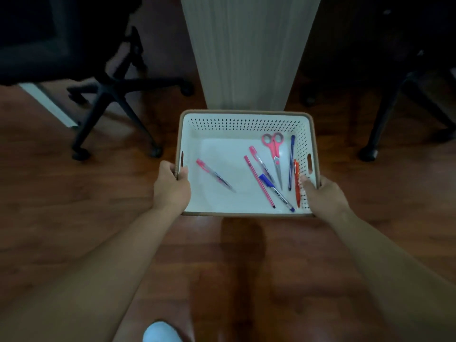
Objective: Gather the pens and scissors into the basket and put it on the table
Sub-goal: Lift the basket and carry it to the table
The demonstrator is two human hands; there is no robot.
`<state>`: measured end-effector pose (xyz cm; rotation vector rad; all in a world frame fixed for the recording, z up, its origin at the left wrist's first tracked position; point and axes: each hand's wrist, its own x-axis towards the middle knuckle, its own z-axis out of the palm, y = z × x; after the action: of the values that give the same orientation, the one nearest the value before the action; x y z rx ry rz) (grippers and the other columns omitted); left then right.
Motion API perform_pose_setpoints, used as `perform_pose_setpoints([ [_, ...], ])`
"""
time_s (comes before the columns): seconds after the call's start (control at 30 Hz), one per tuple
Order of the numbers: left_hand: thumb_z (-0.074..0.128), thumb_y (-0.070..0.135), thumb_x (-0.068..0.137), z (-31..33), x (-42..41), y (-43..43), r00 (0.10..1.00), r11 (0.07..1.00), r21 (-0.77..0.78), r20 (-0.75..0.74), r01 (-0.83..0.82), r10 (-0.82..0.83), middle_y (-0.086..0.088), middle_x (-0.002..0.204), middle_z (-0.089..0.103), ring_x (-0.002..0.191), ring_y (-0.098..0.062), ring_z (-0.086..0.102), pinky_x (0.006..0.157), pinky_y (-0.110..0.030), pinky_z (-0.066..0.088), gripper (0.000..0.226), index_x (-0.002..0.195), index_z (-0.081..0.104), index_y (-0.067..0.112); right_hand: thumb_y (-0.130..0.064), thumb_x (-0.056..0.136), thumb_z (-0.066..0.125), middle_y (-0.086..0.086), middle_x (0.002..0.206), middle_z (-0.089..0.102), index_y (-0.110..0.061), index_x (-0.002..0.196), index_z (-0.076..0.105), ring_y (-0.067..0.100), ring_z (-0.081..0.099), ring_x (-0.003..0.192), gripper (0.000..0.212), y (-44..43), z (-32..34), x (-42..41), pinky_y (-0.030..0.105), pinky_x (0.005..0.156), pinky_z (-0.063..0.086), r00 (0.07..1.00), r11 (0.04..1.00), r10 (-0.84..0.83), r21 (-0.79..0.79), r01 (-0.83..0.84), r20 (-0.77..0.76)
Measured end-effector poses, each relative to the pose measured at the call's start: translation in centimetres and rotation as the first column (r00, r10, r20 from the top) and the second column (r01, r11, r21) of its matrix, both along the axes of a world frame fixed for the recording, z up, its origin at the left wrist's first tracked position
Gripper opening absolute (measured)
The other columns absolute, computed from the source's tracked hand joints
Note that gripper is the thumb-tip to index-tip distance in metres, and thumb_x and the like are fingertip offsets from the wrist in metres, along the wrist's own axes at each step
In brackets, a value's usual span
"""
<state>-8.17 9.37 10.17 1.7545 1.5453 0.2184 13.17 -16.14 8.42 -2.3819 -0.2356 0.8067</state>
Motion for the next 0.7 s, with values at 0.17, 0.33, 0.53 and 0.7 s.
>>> perform_pose_setpoints([
  [0.17,0.054,0.038,0.110,16.8,-0.4,-0.1,1.000,1.000,0.016,0.016,0.008,-0.008,-0.003,0.087,0.063,0.077,-0.027,0.059,0.072,-0.042,0.046,0.026,0.107,0.051,0.013,-0.046,0.107,0.052,0.011,0.113,0.076,-0.016,0.131,0.070,0.032,0.070,0.105,0.043,-0.2,16.6,-0.5,0.032,0.086,0.049,0.998,0.997,-0.066,0.041,0.066,0.003],
  [0.33,0.055,0.035,0.108,33.7,-2.7,-1.4,0.998,0.999,-0.044,0.052,-0.017,0.020,-0.004,0.082,0.060,0.086,-0.039,0.066,0.072,-0.045,0.048,0.024,0.098,0.049,0.014,-0.049,0.107,0.048,0.015,0.121,0.075,-0.016,0.131,0.070,0.038,0.070,0.111,0.046,-0.4,34.7,-2.5,0.042,0.095,0.055,0.997,0.997,-0.080,-0.004,0.080,-0.001],
  [0.53,0.060,0.036,0.104,50.2,-6.5,-1.3,0.997,0.996,-0.089,0.071,-0.024,0.031,-0.007,0.088,0.067,0.090,-0.039,0.068,0.082,-0.050,0.057,0.022,0.095,0.053,0.017,-0.048,0.107,0.047,0.017,0.119,0.072,-0.010,0.136,0.065,0.039,0.067,0.112,0.051,-1.1,52.0,-7.3,0.035,0.086,0.046,0.994,0.992,-0.111,-0.061,0.110,-0.013],
  [0.7,0.063,0.038,0.100,59.3,-9.5,0.3,0.994,0.986,-0.165,0.112,0.022,-0.003,-0.004,0.097,0.074,0.092,-0.033,0.072,0.084,-0.053,0.063,0.017,0.094,0.059,0.023,-0.056,0.102,0.046,0.005,0.099,0.072,-0.014,0.124,0.071,0.025,0.066,0.086,0.053,-2.3,59.9,-11.4,0.037,0.082,0.055,0.988,0.985,-0.156,-0.076,0.155,-0.012],
])
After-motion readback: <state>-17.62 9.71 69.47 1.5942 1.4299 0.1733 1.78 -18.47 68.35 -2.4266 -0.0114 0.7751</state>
